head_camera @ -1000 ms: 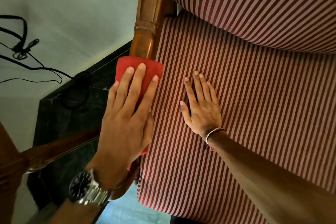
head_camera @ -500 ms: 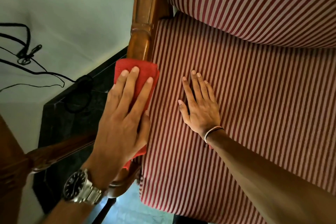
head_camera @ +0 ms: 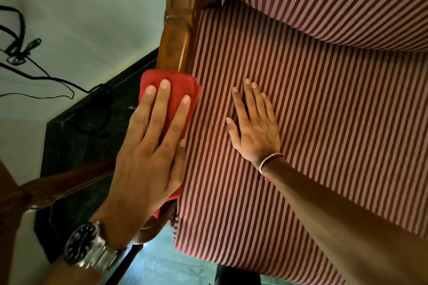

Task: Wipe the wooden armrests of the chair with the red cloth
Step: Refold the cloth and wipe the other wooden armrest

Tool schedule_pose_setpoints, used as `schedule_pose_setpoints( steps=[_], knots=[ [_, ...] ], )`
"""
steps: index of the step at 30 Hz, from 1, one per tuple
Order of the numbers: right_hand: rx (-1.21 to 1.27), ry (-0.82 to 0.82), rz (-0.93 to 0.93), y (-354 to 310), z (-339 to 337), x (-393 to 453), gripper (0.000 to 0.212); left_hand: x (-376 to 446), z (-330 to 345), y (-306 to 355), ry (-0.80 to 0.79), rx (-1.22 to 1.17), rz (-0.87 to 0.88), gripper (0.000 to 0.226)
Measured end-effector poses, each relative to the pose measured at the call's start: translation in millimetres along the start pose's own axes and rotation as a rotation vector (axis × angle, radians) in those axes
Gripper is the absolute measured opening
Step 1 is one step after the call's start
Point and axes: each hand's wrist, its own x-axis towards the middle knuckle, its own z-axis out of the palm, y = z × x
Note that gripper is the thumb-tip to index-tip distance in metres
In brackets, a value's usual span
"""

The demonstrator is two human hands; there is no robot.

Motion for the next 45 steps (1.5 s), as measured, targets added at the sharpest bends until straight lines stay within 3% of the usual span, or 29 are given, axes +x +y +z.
schedule_pose_setpoints(
  steps=[7, 16, 23, 30, 39, 45],
  knots=[
    [-0.018, -0.012, 0.0, -1, -2, 0, 0.067, 99, -6, -7, 0.056, 0.059, -0.041, 0.062],
    [-0.02, 0.011, 0.018, -2, 1, -1, 0.068, 9, 1, 3, -0.02, 0.124, 0.011, 0.063],
    [-0.03, 0.003, 0.008, -1, 2, -2, 0.067, 112, -8, -2, 0.064, 0.118, -0.048, 0.064],
    [-0.024, -0.017, 0.024, -2, -1, -3, 0.067, -1, -2, 6, -0.035, 0.051, -0.016, 0.063],
    [0.0, -0.01, 0.025, -3, -2, -4, 0.067, 98, -12, -5, -0.005, 0.056, -0.019, 0.064],
    [0.014, -0.006, 0.019, -3, -4, -5, 0.067, 25, -5, 7, -0.034, 0.088, -0.037, 0.066]
  ],
)
